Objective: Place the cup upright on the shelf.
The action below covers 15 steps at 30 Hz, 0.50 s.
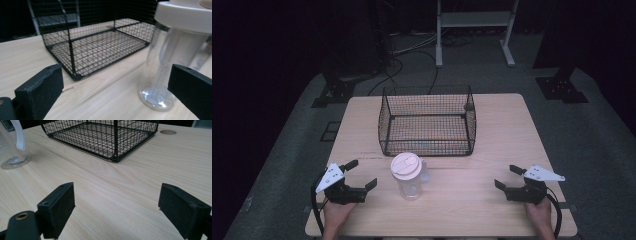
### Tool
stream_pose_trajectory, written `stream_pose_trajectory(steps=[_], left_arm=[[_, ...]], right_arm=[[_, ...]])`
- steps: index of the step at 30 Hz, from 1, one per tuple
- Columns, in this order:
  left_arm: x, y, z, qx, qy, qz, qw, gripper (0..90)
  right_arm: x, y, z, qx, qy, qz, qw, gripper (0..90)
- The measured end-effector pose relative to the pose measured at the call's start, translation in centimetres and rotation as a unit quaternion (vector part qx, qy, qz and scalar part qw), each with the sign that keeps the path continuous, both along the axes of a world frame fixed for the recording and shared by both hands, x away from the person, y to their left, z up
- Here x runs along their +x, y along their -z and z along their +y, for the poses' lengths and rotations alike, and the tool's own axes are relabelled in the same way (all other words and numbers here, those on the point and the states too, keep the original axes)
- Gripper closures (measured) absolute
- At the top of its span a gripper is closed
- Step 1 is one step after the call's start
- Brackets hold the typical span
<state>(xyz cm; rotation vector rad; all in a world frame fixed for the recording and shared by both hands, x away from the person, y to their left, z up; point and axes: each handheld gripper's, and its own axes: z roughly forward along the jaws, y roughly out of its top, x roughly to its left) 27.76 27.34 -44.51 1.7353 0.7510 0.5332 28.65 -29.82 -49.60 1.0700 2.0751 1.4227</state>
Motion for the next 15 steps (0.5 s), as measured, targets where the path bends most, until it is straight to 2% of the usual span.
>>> stream_pose_trajectory(steps=[8, 15], left_arm=[[-0.7, -1.0, -0.1, 0.005, 0.022, 0.001, 0.9997, 0.0], [-1.7, -2.6, -1.0, 0.030, 0.048, -0.018, 0.9983, 0.0]], right_arm=[[0.0, 0.0, 0.1, -0.005, -0.003, 0.002, 1.0000, 12.8], [0.0, 0.0, 0.2, -0.008, -0.005, 0.003, 1.0000, 12.8]])
